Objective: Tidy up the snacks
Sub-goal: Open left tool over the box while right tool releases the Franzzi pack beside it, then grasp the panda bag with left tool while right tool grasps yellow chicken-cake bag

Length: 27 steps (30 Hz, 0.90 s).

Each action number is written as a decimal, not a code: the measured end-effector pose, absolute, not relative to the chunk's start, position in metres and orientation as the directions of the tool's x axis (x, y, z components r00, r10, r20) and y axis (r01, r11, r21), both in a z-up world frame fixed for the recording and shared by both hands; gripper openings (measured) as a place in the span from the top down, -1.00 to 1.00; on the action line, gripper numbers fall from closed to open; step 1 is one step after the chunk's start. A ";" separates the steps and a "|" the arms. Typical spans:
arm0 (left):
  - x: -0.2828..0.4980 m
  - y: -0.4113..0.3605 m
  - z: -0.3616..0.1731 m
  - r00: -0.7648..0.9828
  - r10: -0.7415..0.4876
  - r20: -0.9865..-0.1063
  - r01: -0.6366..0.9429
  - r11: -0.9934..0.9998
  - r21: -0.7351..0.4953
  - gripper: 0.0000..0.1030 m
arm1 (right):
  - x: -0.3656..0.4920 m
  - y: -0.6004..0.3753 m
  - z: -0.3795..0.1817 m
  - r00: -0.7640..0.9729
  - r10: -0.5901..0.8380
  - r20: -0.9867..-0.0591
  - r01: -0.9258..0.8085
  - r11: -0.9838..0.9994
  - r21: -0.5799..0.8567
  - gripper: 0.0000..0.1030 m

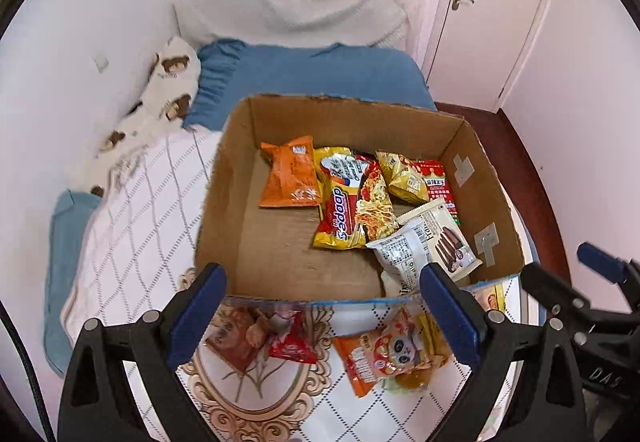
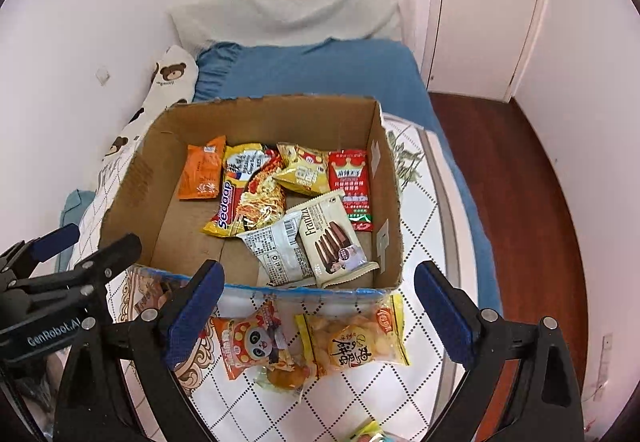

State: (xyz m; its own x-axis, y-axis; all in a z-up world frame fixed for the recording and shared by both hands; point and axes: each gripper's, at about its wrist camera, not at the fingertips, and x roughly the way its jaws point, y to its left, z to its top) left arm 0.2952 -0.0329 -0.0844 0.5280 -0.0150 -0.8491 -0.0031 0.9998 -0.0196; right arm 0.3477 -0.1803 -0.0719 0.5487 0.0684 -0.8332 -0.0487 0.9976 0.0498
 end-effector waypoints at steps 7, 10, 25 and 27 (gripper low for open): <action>0.264 -0.025 -0.064 0.571 -0.030 -0.821 -0.008 0.999 -0.042 -0.92 | 0.310 -0.177 -0.044 0.611 0.092 -0.786 -0.054 0.996 0.075 -0.90; 0.250 -0.018 -0.059 0.577 -0.031 -0.816 -0.015 0.999 -0.049 -0.92 | 0.295 -0.179 -0.044 0.602 0.128 -0.788 -0.056 0.991 0.119 -0.90; 0.231 0.007 -0.185 0.291 -0.039 -0.956 -0.029 0.998 -0.050 -0.92 | 0.284 -0.231 -0.183 0.368 0.299 -0.880 0.140 0.918 0.370 -0.25; 0.238 -0.024 -0.195 0.279 -0.042 -0.959 0.100 0.995 -0.015 -0.92 | 0.286 -0.243 -0.192 0.359 0.297 -0.885 0.179 0.909 0.377 -0.25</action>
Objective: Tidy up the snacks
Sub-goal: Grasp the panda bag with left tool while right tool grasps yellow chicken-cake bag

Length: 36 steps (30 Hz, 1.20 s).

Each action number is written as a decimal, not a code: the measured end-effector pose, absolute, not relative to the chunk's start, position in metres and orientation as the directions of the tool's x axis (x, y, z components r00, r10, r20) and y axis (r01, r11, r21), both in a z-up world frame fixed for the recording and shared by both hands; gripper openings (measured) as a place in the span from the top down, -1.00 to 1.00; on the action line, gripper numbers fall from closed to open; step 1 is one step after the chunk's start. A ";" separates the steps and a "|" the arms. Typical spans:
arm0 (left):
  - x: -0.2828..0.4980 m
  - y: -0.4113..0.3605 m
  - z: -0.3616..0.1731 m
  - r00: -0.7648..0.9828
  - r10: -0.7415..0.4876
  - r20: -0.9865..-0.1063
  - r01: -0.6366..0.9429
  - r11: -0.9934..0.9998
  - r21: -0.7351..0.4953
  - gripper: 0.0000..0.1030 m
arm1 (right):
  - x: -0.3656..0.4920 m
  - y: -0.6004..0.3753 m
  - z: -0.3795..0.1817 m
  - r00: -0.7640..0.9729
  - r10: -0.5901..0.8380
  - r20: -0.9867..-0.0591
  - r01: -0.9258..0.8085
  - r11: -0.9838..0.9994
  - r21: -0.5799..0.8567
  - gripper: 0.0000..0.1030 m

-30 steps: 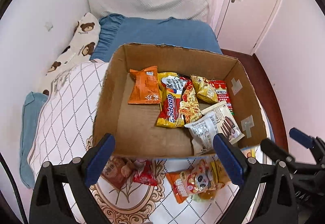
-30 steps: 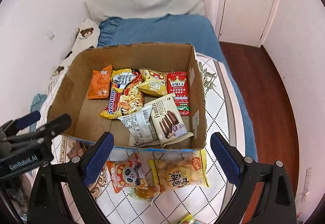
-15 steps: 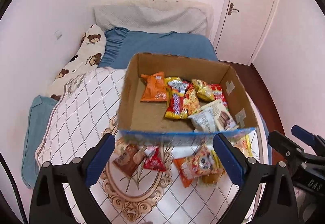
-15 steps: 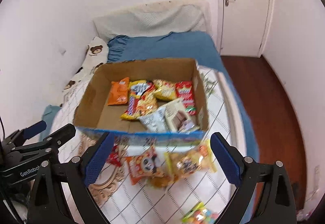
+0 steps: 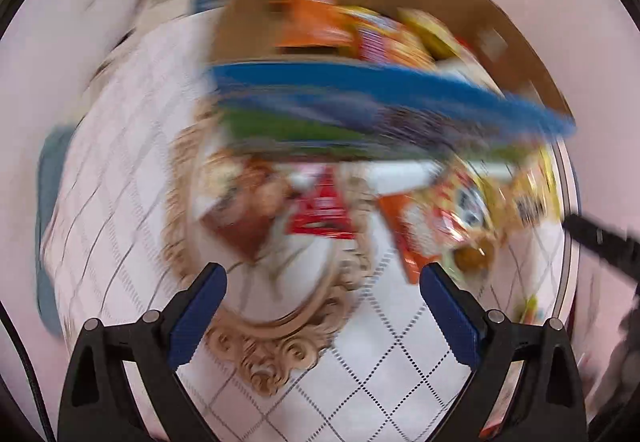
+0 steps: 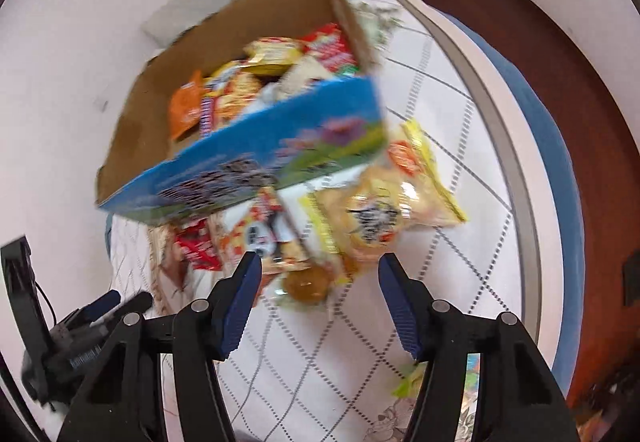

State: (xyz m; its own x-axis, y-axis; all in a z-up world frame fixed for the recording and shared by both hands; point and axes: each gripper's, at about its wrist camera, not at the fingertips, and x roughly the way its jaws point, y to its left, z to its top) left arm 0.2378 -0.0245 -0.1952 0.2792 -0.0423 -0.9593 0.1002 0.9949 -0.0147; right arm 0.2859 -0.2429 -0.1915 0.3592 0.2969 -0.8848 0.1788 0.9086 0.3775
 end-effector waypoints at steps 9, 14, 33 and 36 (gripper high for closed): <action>0.266 -0.131 -0.236 0.262 0.017 -0.965 0.588 0.790 0.173 -0.92 | 0.290 -0.279 -0.215 0.339 0.310 -0.888 0.266 0.874 0.407 -0.25; 0.274 -0.156 -0.246 0.235 -0.028 -0.972 0.673 0.726 0.142 -0.74 | 0.304 -0.288 -0.238 0.333 0.360 -0.872 0.327 0.823 0.465 -0.26; 0.239 -0.050 -0.272 0.017 -0.184 -0.983 -0.019 0.983 -0.185 -0.17 | 0.334 -0.256 -0.251 0.166 0.205 -0.965 0.025 0.977 0.212 0.45; 0.237 -0.042 -0.274 0.022 -0.210 -0.978 -0.067 0.975 -0.211 -0.19 | 0.329 -0.281 -0.247 0.218 0.302 -0.928 0.175 0.923 0.341 0.15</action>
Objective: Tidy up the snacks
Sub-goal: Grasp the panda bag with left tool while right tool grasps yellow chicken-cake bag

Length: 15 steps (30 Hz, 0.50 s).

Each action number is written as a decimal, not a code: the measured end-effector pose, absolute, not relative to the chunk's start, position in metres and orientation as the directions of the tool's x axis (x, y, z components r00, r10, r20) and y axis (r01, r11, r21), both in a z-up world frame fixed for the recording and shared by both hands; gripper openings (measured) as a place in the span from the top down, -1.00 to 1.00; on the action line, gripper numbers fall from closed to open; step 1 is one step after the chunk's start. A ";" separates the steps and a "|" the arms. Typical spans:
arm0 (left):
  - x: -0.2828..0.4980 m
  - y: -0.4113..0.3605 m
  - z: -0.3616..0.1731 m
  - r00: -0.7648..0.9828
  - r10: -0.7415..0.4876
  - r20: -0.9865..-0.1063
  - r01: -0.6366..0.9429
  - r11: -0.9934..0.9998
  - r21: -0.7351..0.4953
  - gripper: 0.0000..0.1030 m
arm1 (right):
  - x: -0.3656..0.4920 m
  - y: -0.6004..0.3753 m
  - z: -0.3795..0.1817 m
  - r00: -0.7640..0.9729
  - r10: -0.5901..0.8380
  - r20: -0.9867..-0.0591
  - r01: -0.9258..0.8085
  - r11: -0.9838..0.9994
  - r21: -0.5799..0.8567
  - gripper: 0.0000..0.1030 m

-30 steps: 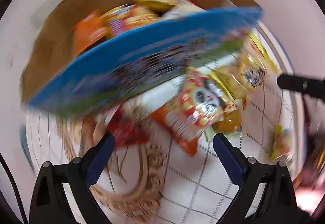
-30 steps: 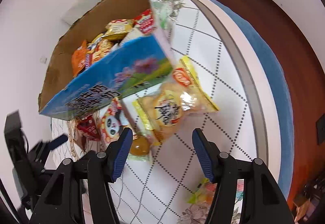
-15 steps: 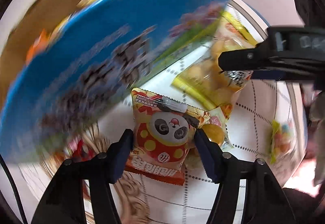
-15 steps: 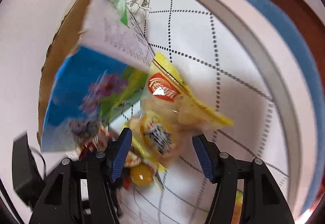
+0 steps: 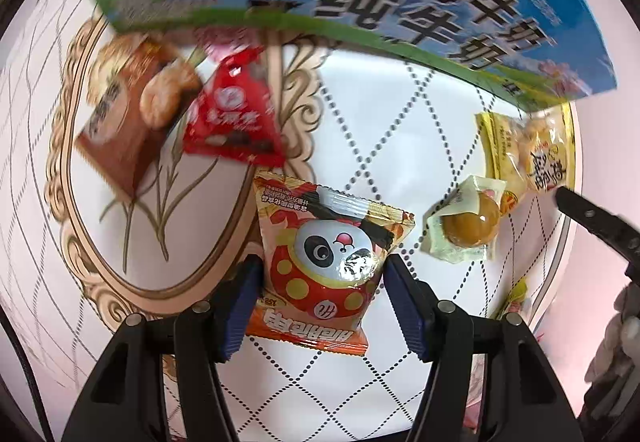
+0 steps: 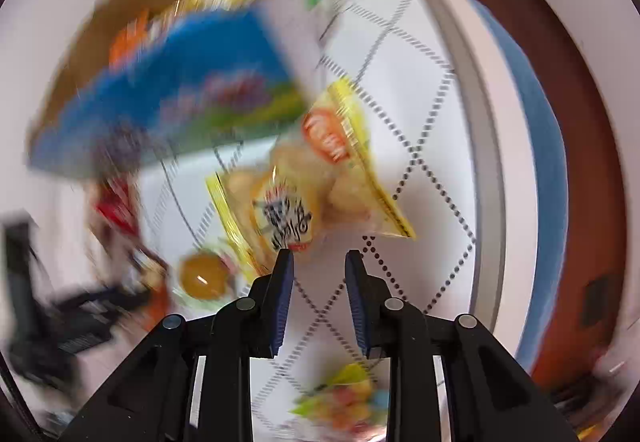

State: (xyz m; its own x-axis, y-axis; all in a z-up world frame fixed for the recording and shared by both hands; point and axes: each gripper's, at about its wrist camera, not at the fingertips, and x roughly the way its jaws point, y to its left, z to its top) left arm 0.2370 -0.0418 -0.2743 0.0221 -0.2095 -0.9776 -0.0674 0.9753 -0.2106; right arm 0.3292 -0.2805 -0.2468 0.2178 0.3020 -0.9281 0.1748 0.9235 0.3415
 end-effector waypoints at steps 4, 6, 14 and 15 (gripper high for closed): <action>0.235 -0.031 -0.277 0.021 -0.221 -0.975 -0.107 0.969 -0.222 -0.21 | 0.333 -0.303 -0.266 0.332 0.439 -0.835 0.422 0.723 0.547 -0.64; 0.235 -0.029 -0.279 0.018 -0.221 -0.975 -0.116 0.968 -0.222 -0.21 | 0.341 -0.295 -0.278 0.355 0.461 -0.813 0.467 0.666 0.581 -0.64; 0.238 -0.020 -0.291 0.010 -0.229 -0.973 -0.128 0.965 -0.228 -0.25 | 0.362 -0.243 -0.289 0.234 0.258 -0.937 0.218 0.926 0.309 -0.18; 0.238 -0.021 -0.291 0.012 -0.230 -0.973 -0.127 0.965 -0.230 -0.25 | 0.360 -0.238 -0.287 0.207 0.245 -0.947 0.150 0.949 0.279 -0.15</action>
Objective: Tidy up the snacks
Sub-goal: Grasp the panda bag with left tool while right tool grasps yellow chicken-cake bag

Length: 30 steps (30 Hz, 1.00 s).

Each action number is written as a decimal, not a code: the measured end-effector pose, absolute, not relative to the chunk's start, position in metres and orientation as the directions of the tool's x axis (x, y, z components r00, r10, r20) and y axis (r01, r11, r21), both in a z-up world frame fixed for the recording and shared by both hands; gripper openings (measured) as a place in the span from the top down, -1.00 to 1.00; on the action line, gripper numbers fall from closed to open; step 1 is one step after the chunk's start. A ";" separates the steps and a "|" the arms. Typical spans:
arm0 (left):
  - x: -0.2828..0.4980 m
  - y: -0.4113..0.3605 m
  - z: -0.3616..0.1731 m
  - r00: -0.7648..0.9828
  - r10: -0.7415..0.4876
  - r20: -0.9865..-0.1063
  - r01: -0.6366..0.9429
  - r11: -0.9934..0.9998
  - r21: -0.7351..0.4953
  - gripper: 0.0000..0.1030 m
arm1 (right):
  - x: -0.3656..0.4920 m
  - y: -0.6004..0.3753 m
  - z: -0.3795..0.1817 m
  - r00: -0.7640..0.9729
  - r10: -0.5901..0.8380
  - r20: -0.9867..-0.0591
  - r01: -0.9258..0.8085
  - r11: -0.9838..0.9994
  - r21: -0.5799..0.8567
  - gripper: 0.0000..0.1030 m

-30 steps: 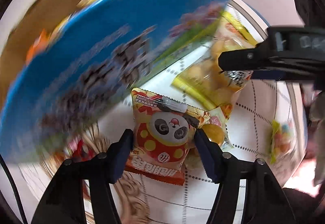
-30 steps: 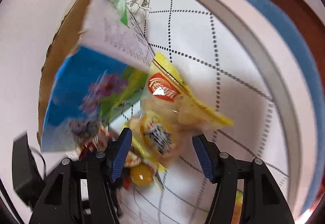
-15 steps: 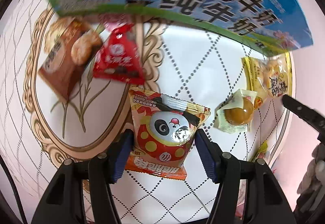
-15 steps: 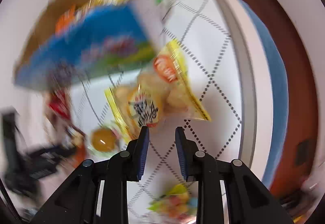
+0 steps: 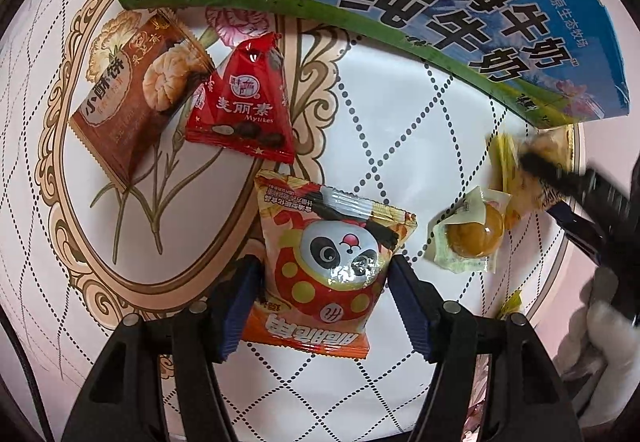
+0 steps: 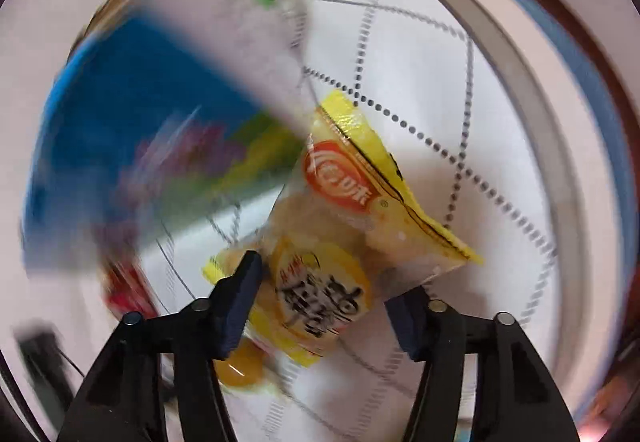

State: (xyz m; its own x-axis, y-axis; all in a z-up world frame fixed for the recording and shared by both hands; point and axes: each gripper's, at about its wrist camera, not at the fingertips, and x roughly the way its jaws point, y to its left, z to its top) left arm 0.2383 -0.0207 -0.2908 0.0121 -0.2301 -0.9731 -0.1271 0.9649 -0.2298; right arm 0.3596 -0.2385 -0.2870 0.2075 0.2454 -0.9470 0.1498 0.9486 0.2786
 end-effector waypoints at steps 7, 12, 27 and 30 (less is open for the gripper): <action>0.238 -0.024 -0.293 0.010 -0.233 -0.972 -0.120 0.965 -0.232 -0.26 | 0.343 -0.227 -0.269 0.140 0.160 -0.977 -0.084 0.985 0.149 0.06; 0.240 -0.017 -0.289 0.004 -0.266 -0.964 -0.171 0.950 -0.262 -0.26 | 0.347 -0.278 -0.261 0.270 0.355 -0.895 0.266 0.866 0.424 -0.32; 0.238 -0.012 -0.284 0.011 -0.241 -0.970 -0.136 0.961 -0.241 -0.26 | 0.368 -0.195 -0.286 0.141 0.076 -0.987 -0.129 0.990 0.058 -0.13; 0.240 -0.021 -0.298 -0.026 -0.230 -0.973 -0.116 0.967 -0.225 -0.26 | 0.361 -0.203 -0.291 0.124 0.109 -0.986 -0.107 0.990 0.096 -0.14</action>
